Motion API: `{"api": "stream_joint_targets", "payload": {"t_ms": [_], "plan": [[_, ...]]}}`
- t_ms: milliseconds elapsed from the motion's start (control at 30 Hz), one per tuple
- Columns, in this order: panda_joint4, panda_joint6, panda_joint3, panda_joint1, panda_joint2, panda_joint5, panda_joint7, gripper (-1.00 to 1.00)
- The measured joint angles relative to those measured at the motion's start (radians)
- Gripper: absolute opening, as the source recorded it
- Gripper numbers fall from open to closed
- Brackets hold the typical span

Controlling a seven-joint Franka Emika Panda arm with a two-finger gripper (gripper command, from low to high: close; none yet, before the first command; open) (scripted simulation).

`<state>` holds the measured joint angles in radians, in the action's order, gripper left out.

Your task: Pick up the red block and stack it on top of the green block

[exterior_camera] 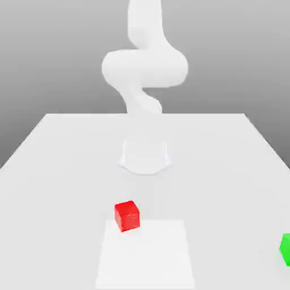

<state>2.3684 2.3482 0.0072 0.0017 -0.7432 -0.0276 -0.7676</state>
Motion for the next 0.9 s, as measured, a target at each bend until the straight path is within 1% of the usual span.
{"api": "stream_joint_targets", "payload": {"t_ms": [133,267,500,567,633,767,900], "plan": [[0.129,0.092,-0.007,0.001,0.112,-0.045,0.067,0.0],[0.259,0.182,-0.04,0.003,0.222,-0.078,0.143,0.0],[0.516,0.367,-0.146,0.011,0.436,-0.091,0.342,0.0],[0.576,0.452,-0.183,0.018,0.549,-0.081,0.416,0.0],[0.591,0.51,-0.195,0.021,0.626,-0.069,0.451,0.0],[0.584,0.579,-0.198,0.03,0.712,-0.046,0.471,0.0],[0.575,0.646,-0.178,0.029,0.789,0.013,0.511,0.0]]}}
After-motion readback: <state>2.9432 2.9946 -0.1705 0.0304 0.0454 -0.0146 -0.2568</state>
